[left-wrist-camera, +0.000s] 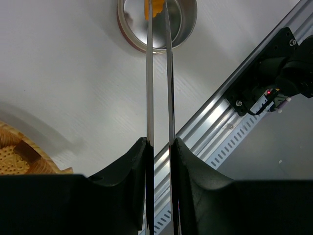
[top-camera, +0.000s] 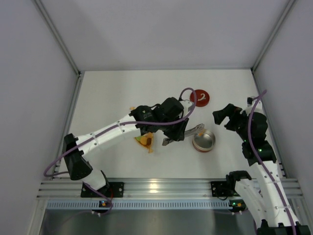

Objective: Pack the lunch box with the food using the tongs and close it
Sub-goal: Place the fake food in the packing box.

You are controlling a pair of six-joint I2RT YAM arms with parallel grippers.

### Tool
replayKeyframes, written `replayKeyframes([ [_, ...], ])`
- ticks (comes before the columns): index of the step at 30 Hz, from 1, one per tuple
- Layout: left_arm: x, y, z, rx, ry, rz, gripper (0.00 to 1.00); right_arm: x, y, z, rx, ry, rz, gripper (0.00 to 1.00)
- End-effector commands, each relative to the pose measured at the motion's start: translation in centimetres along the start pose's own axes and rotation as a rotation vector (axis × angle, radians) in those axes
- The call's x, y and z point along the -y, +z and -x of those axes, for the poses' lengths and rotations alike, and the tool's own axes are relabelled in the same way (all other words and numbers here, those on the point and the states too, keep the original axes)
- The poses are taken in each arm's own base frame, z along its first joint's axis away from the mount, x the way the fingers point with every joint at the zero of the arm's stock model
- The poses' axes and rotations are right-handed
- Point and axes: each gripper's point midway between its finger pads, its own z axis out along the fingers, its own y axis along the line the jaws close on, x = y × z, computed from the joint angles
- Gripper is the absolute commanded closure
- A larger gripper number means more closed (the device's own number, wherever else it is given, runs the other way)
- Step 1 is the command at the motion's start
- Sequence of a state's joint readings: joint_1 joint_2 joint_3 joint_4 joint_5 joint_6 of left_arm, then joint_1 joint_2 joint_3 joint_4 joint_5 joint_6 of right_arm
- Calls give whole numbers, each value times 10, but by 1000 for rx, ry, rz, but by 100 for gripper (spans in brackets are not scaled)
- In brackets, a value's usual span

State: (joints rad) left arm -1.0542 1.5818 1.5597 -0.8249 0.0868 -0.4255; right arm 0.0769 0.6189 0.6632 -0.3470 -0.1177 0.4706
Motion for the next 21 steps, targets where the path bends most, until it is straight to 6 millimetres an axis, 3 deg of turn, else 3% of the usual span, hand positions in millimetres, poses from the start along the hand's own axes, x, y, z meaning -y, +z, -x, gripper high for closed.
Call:
replayKeyframes([
  [1,21,3,22,75,3,-77,73,-11,-9,20,47,-30,18,0],
  [11,29,17,8,27,22,-85,67,-10,-9,19,46,-34,14,1],
  [21,28,17,3,15,25,-75,57,-9,-8,19,43,-35,13,1],
])
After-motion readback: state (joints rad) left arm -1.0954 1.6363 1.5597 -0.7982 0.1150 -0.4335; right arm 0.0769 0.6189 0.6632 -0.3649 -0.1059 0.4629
